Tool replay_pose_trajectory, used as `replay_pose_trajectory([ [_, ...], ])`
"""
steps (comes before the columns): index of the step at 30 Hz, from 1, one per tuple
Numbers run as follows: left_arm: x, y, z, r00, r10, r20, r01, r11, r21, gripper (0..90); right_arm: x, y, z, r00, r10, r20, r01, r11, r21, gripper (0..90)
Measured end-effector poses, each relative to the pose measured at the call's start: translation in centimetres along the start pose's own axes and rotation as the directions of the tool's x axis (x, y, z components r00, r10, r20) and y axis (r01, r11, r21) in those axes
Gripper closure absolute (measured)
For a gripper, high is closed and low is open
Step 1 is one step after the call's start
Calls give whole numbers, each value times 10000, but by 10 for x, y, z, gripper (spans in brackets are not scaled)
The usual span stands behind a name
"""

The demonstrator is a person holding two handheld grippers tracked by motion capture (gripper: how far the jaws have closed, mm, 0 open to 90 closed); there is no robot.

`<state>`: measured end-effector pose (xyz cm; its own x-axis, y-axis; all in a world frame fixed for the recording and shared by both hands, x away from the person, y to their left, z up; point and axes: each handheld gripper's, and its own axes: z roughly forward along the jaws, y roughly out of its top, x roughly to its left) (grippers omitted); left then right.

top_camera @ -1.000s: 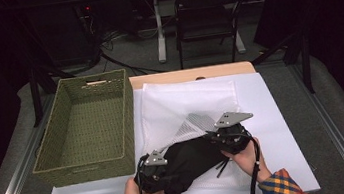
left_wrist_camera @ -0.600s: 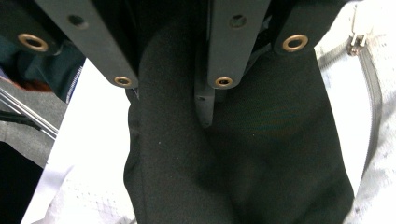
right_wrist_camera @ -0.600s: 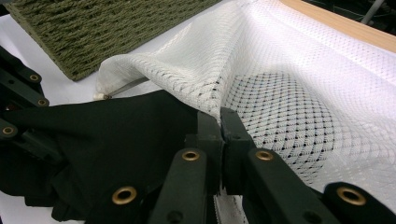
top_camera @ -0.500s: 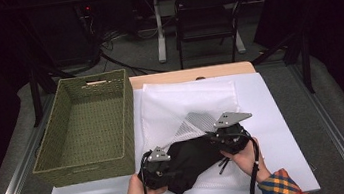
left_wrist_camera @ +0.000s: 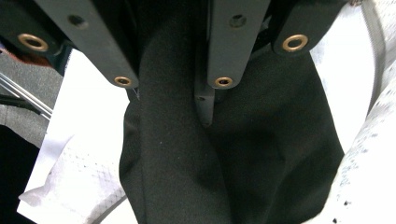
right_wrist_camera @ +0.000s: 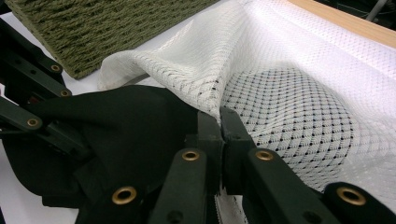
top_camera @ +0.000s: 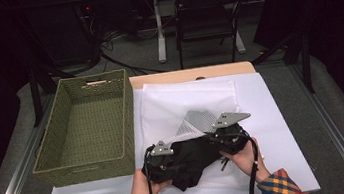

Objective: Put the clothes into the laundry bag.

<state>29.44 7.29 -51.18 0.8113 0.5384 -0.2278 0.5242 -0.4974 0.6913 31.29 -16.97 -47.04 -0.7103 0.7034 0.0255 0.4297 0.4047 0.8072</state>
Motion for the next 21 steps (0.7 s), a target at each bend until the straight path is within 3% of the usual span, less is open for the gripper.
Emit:
replay_pose_trajectory([
  [21, 4, 17, 19, 9993, -247, -265, 232, 9981, -566, 806, 0, 1, -2, 10000, 32, -42, -32, 9999, -95, 888],
])
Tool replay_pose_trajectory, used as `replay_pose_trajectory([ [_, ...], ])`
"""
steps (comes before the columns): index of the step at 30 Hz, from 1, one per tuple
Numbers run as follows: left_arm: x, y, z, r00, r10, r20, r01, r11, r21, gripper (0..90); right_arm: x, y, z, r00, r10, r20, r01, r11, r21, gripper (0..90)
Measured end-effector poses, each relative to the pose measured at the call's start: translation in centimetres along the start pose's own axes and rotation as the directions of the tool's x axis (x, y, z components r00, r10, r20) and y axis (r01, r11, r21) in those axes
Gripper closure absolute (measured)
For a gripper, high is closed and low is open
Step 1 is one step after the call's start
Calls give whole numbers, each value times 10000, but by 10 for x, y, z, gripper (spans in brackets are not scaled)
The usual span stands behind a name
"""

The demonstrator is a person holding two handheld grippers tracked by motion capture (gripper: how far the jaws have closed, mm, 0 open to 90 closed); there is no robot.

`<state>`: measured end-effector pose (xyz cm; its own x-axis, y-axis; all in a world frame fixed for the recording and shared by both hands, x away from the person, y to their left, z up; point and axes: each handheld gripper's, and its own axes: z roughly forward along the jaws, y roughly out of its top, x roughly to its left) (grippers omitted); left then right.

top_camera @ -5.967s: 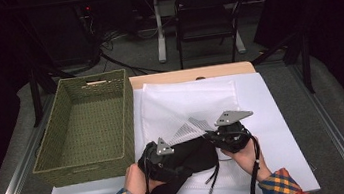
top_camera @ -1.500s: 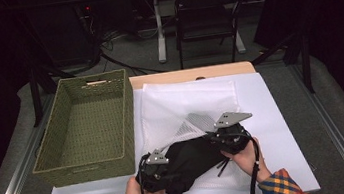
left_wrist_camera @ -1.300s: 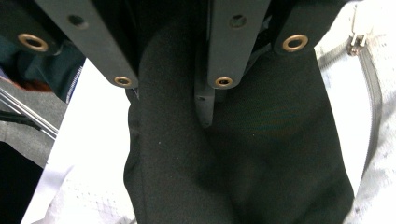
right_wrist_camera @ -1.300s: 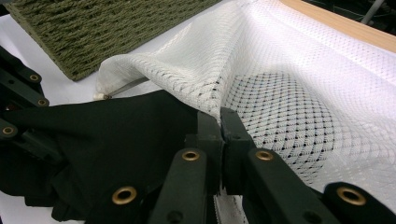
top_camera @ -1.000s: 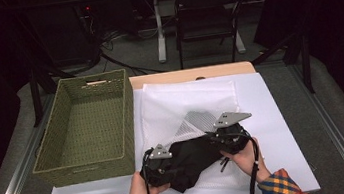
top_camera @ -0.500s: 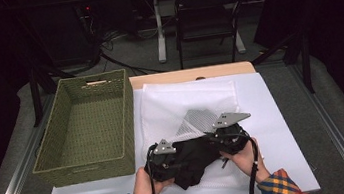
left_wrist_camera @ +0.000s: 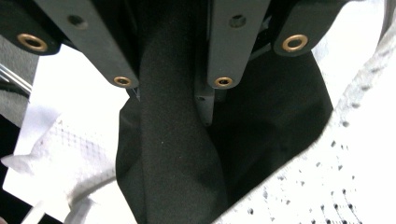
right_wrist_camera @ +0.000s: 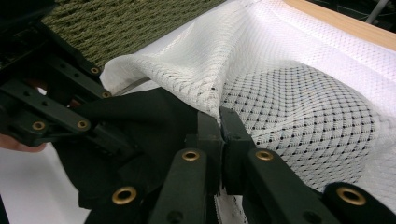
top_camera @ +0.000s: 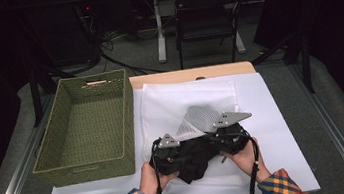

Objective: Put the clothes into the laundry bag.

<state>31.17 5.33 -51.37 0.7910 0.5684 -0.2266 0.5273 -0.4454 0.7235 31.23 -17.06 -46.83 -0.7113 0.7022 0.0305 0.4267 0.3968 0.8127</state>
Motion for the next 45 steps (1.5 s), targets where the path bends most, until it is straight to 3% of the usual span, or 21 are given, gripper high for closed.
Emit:
replay_pose_trajectory([
  [7, -1, 6, 8, 9999, -80, -113, 78, 9998, -206, 805, 1, 1, -2, 10000, 5, 2, -5, 10000, -66, 888],
  [10, -1, 9, 10, 9996, 93, -278, -102, 9994, -321, 805, 1, 1, -2, 10000, 35, -10, -36, 10000, -90, 888],
  [15, -2, 12, 13, 9996, -169, -219, 158, 9986, -512, 804, 2, 2, -3, 10000, 29, -23, -29, 9999, -125, 888],
  [19, -2, 14, 18, 9984, 33, -560, -68, 9981, -620, 803, 3, 2, -4, 10000, -3, -48, 3, 9998, -181, 888],
  [21, -2, 13, 20, 9982, -43, -597, 14, 9988, -498, 800, 3, 2, -3, 10000, 64, -66, -65, 9999, -113, 888],
  [22, -2, 12, 21, 9974, 215, -689, -239, 9991, -341, 796, 2, 1, -2, 9999, 58, -84, -59, 9999, -99, 888],
  [24, -2, 9, 22, 9970, 301, -720, -318, 9992, -228, 773, 2, 0, -1, 9999, 72, -101, -72, 10000, -28, 888],
  [26, -1, 7, 22, 9976, 409, -562, -410, 9992, 2, 704, 2, -1, 0, 9999, 106, -112, -106, 9999, 1, 888],
  [30, -3, 4, 20, 9957, 795, -467, -775, 9960, 442, 448, 2, 0, -2, 9999, 47, -94, -47, 10000, -43, 888],
  [36, -15, 4, 10, 9899, 1233, -698, -1202, 9917, 462, 229, 1, 0, -2, 9999, 75, -101, -75, 10000, -61, 888],
  [39, -18, 1, 8, 9877, 1249, -938, -1194, 9909, 620, 164, 2, 0, -2, 9999, 93, -115, -93, 9999, -53, 887],
  [45, -16, -8, 23, 9848, 1304, -1150, -1163, 9857, 1218, 157, 1, -1, 0, 9998, 121, -136, -121, 9999, 38, 887],
])
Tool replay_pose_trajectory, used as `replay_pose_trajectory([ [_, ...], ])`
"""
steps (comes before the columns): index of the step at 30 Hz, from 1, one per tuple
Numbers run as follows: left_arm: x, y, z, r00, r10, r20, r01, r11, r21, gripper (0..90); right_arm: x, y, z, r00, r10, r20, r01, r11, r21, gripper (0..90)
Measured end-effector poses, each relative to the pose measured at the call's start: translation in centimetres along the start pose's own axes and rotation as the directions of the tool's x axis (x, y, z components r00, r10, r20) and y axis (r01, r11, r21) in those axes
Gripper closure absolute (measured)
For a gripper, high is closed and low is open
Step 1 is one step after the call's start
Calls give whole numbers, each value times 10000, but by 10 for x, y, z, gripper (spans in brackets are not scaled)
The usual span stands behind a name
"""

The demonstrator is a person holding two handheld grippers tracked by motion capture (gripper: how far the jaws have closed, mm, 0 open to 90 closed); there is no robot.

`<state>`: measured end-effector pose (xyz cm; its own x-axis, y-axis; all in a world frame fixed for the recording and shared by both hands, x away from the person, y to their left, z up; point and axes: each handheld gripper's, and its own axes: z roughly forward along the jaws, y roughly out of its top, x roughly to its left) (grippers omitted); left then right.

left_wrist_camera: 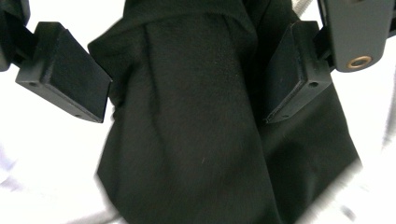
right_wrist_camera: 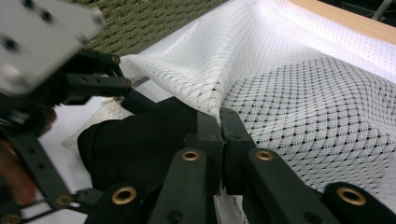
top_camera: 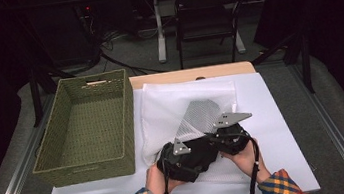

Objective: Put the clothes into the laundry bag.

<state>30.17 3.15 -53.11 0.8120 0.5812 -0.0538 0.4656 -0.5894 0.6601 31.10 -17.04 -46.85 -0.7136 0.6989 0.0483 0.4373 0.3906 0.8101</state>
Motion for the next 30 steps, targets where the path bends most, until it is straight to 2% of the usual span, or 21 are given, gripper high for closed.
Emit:
replay_pose_trajectory([
  [3, -4, -4, 11, 9997, 117, -204, -114, 9998, 143, 212, 0, 0, 0, 10000, 49, -5, -48, 10000, 60, 887],
  [4, -5, -6, 13, 9985, 246, -480, -246, 9997, 9, 259, 0, 0, 0, 10000, 61, -10, -61, 10000, 40, 887],
  [7, -5, -9, 16, 9978, 217, -633, -230, 9996, -192, 429, -1, 0, 0, 10000, 75, -11, -75, 10000, 39, 888],
  [10, -5, -9, 16, 9981, 239, -574, -249, 9995, -174, 599, -1, 0, 0, 10000, 70, -19, -70, 10000, 29, 887],
  [11, -5, -9, 15, 9975, 352, -615, -364, 9992, -184, 660, -1, 0, 0, 10000, 77, -17, -77, 10000, 22, 888],
  [12, -5, -8, 15, 9971, 479, -584, -488, 9987, -136, 708, -1, 0, 0, 10000, 59, -22, -59, 10000, 21, 888],
  [14, -3, -6, 14, 9978, 440, -495, -450, 9988, -186, 784, 0, 1, -1, 10000, 64, -27, -64, 10000, 1, 887],
  [20, 2, 3, 8, 9985, 385, -384, -401, 9983, -419, 812, 0, 2, -2, 9999, 109, -32, -109, 9999, -123, 888],
  [24, 4, 9, 7, 9980, 337, -533, -373, 9971, -667, 813, 0, 3, -2, 9997, 221, -117, -223, 9996, -168, 887],
  [30, 13, 15, 5, 9980, -44, -629, -33, 9926, -1212, 812, 1, 5, -3, 9996, 212, -179, -217, 9994, -267, 888],
])
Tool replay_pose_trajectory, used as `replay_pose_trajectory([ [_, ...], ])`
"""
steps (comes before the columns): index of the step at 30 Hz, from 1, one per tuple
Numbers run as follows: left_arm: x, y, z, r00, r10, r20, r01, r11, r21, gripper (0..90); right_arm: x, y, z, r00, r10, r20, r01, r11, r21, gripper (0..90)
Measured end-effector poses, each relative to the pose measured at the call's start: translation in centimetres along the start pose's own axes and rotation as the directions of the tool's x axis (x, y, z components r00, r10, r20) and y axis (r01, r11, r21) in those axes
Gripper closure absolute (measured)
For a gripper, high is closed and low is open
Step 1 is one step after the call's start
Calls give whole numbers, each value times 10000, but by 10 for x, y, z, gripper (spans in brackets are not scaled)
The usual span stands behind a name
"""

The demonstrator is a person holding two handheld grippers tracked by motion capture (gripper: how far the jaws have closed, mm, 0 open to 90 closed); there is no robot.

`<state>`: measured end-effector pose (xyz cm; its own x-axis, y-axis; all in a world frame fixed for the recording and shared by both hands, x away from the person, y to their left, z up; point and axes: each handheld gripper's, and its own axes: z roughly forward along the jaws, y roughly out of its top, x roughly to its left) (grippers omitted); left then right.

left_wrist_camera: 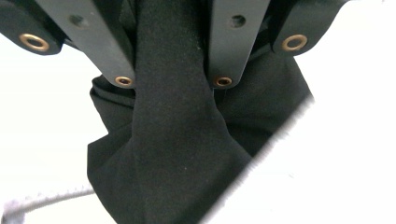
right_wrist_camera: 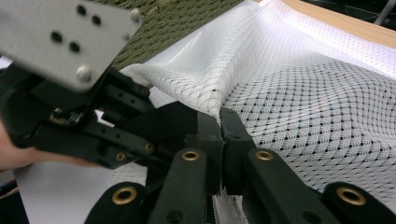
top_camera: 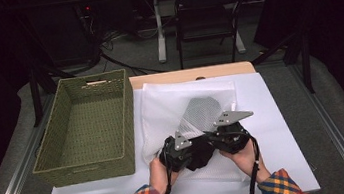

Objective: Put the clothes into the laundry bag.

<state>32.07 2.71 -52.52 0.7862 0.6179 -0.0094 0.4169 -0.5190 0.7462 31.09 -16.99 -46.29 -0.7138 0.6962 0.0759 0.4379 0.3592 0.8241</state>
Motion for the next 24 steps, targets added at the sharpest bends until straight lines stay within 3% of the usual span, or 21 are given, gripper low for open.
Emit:
replay_pose_trajectory([
  [5, 4, 7, -4, 9999, -62, -157, 56, 9993, -382, 811, 1, 2, -2, 10000, 27, -57, -28, 9999, -121, 888],
  [9, 7, 9, -1, 9980, -69, -636, 30, 9982, -607, 808, 2, 2, -2, 10000, 43, -73, -44, 9999, -136, 888],
  [14, 13, 2, 10, 9974, -190, -696, 180, 9997, -155, 773, -1, -1, 1, 9998, 166, -103, -166, 9999, 18, 888],
  [18, 16, -3, 13, 9982, -177, -571, 194, 9994, 293, 644, -3, -3, 2, 9997, 197, -124, -196, 9998, 95, 888],
  [21, 17, -6, 10, 9988, -238, -425, 262, 9981, 565, 475, -3, -4, 2, 9997, 237, -102, -235, 9997, 114, 888],
  [24, 15, -7, 6, 9995, -177, -253, 196, 9971, 736, 362, -4, -4, 2, 9996, 245, -107, -244, 9996, 122, 888],
])
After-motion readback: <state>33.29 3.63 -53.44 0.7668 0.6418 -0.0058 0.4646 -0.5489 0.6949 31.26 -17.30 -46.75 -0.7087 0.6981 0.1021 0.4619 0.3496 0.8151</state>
